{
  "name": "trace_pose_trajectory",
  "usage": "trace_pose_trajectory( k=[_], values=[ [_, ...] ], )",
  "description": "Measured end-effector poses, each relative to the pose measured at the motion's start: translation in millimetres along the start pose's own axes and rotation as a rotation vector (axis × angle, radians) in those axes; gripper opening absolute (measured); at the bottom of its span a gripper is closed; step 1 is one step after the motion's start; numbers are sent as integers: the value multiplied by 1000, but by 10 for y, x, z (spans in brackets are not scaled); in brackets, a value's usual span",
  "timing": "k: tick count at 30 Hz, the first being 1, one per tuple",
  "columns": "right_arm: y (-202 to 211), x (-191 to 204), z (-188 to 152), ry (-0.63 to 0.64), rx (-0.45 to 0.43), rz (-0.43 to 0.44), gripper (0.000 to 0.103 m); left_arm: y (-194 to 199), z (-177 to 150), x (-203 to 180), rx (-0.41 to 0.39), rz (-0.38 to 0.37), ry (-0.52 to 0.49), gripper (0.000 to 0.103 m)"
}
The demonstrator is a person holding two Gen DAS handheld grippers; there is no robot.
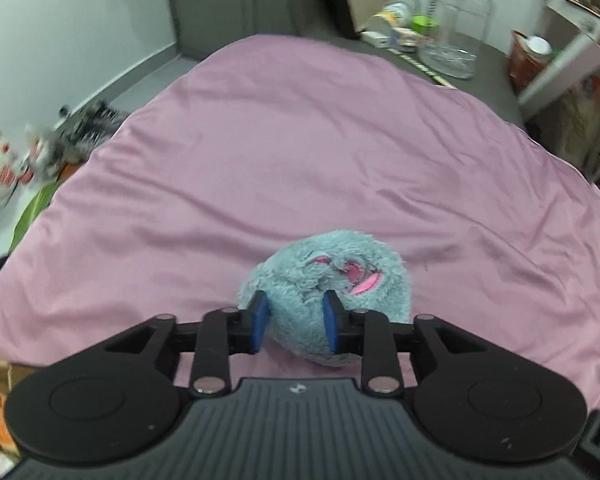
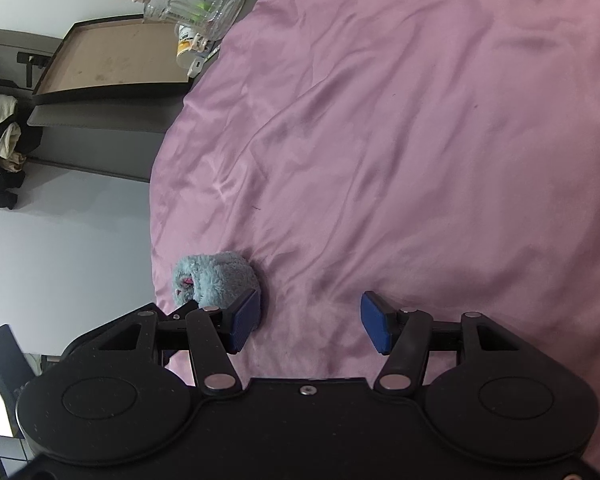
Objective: Organize soft objects
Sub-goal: 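Close the left tool on the grey mouse plush, then grasp the grey mouse plush with the right tool beside the left tool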
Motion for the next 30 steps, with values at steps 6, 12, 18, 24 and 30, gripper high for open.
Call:
trace_pose_trajectory(
  k=[6,12,18,24,30],
  values=[
    [32,16,-5,4,-9,-1,57,-17,-60,11,22,-6,61,47],
    [8,13,0,8,-6,-1,57,-78,-88,33,21,-63,165,41],
    [-26,-1,6,10,-2,-6,57,-56,-38,-41,-7,-76,162,19],
    [38,29,25,30,-28,-7,57,60,-94,-76,-4,-105,151,15],
    [221,109,34,66,-55,14,57,236,-241,-91,15,-145,163,15]
  ],
)
Point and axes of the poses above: each gripper's, at about its wrist camera, not at the fingertips, and y roughly against the way its jaws point, x to its left, z to its top, the point moved 9 cm from there along -y, roughly the way its jaws point, and after that the axes turned 1 degree about -x, right-handed, at the moved point
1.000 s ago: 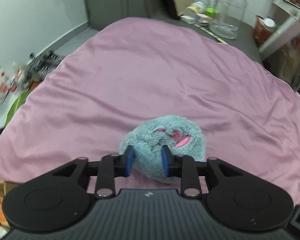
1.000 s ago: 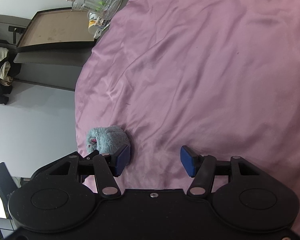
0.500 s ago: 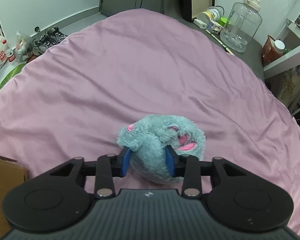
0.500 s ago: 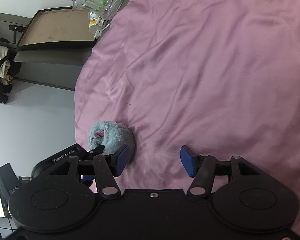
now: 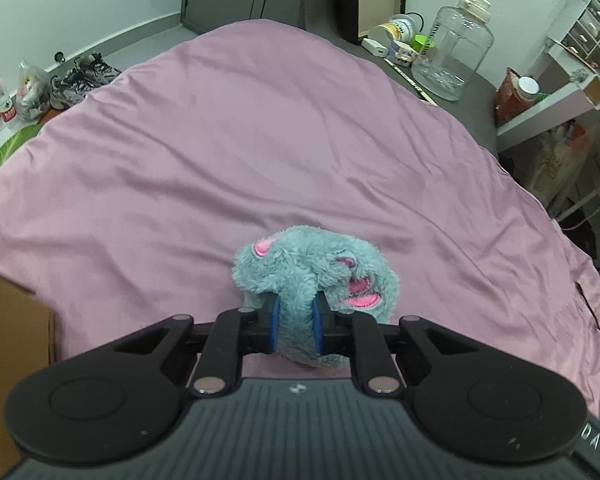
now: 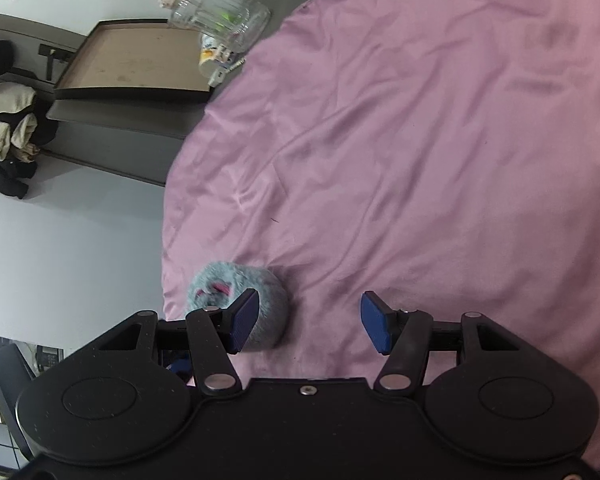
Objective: Organize soft objects
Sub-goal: 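Grasp the grey mouse plush with the right tool beside the left tool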
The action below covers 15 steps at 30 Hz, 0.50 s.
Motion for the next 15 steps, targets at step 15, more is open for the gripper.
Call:
trace_pose_trajectory(
  k=[15],
  values=[
    [587,40,17,68,-85,-1,57,449,-598,-208,72,-126,-14,15]
  ],
)
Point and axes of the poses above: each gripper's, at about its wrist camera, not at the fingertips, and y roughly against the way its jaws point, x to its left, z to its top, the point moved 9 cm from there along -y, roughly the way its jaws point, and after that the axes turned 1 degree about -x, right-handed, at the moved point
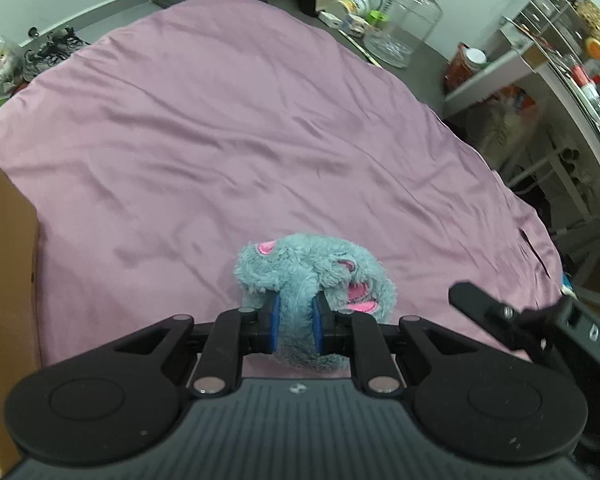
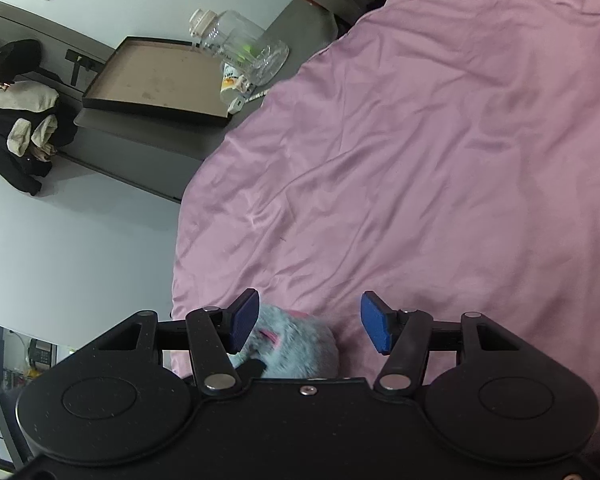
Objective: Organize soft objects
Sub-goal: 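Grasp the grey mouse plush with the right tool beside the left tool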
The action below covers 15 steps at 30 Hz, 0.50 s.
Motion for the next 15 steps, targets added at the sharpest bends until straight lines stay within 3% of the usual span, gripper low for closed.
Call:
trace_pose_trajectory(
  k=[11,15],
  values=[
    [15,35,-59,46,9,-30,57,-18,-144,98,61,29,-31,15],
    [-113,39,-139,52,51,-33,57,-27,-117,145,57,44,-29,16]
  ],
)
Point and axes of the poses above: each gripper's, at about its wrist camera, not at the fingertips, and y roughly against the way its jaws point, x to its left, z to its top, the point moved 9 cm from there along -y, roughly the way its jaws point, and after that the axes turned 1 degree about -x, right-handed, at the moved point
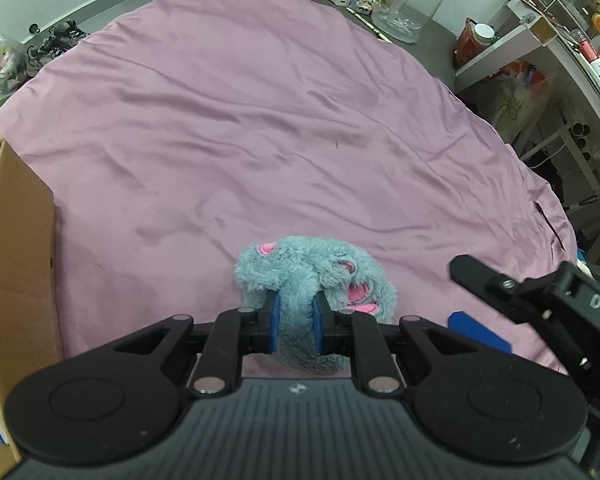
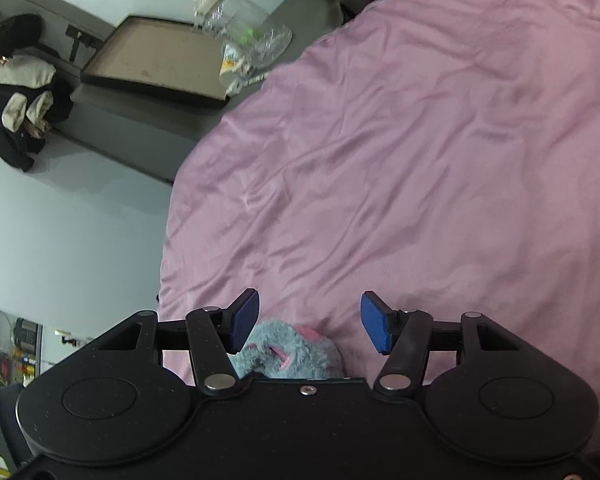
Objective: Organize soft objects
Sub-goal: 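Grasp the grey mouse plush with the right tool beside the left tool, then carry the grey mouse plush to the box and release it inside with both tools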
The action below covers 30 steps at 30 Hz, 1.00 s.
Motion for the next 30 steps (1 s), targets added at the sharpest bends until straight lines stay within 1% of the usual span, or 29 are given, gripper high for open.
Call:
trace_pose_trajectory(
  k=[10,11,13,16,18,20,21,25,30],
  values=[
    [-334,43,-186,17,92,-8,56,-55,53,66,5,5,20,17],
    [-386,38,-205,21,104,-15,52,-57,60,73,5,6,24,17],
    [-452,26,-253,24,127,-24,48,-55,74,85,5,8,35,17],
    [-520,13,-299,29,141,-36,46,-58,90,115,3,26,53,19],
    [-532,19,-313,33,144,-36,43,-71,94,119,3,29,60,19],
    [-516,50,-336,38,153,-13,26,-93,89,126,-5,36,67,19],
    [-507,67,-347,40,161,0,23,-97,80,123,-13,32,72,19],
    [-444,71,-372,38,163,2,17,-48,44,104,-42,22,75,18],
    [-299,105,-418,41,154,9,16,96,18,93,-58,5,69,15]
  ],
)
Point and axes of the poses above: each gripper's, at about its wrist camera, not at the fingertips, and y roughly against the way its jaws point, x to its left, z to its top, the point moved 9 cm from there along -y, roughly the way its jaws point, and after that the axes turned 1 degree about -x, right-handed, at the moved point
